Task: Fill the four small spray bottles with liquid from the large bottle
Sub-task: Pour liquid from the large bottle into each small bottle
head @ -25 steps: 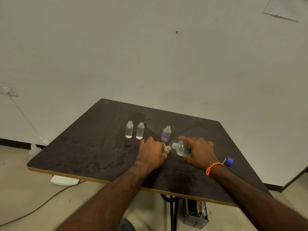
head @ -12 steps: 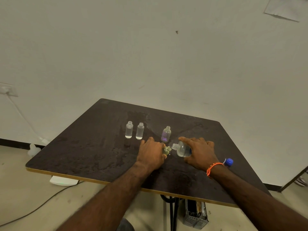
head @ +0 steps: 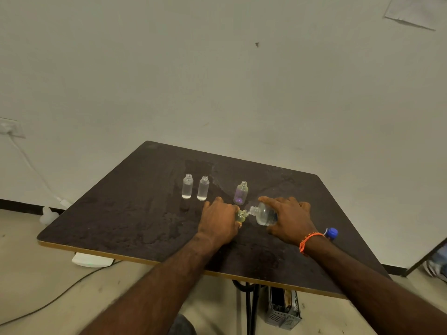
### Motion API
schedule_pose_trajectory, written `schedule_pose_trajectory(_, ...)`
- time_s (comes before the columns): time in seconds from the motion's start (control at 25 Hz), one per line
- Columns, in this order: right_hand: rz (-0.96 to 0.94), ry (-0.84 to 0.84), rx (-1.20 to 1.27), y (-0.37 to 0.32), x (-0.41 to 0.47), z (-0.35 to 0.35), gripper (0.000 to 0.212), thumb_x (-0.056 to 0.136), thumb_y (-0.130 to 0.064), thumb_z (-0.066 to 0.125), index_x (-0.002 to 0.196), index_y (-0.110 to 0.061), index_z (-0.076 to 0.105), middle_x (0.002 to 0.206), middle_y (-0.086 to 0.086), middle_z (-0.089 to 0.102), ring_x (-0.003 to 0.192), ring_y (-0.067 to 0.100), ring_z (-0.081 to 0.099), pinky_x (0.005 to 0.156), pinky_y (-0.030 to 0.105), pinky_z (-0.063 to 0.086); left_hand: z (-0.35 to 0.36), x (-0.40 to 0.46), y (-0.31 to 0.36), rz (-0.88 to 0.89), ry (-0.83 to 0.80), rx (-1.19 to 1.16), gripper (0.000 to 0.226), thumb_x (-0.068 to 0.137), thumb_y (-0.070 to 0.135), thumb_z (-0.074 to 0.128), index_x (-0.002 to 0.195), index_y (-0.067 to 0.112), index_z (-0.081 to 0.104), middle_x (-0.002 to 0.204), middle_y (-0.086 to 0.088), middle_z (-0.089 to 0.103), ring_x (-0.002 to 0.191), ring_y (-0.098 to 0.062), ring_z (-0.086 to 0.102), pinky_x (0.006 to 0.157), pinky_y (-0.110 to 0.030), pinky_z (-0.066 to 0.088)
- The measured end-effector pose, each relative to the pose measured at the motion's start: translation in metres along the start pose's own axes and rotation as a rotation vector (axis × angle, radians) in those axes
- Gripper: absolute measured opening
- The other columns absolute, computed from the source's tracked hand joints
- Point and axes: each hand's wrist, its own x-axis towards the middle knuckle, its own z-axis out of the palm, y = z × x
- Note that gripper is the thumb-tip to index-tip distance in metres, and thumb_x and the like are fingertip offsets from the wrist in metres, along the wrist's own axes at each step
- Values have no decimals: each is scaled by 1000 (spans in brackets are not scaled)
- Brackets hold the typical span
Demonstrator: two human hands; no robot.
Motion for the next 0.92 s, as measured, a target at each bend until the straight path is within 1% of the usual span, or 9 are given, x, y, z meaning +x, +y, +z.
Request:
schedule_pose_trajectory(0.16,1,-2,5,1,1,-1,81,79,-51,70,150,-45,29,141,-9,53,128,21,45,103,45,29,1,0,-1,0,15,9,35,93,49,68,121,28,69,110,5,73,121,-20,54,102,-44,41)
schedule_pose_trajectory(0.52,-3,7,-5,1,0,-3,81,80,-51,69,150,-45,30,139,-9,55,126,20,46,100,43,29,0,-2,0,7,20,2,34,93,48,67,120,28,69,110,4,72,120,-20,53,102,-44,42)
schedule_pose_trajectory(0.92,-2,-3,-3,1,2,-3,81,80,-53,69,150,-46,29,141,-9,54,127,20,45,101,44,29,0,-3,-1,-2,28,-30,31,93,47,68,117,28,70,108,4,73,118,-20,54,100,-43,42)
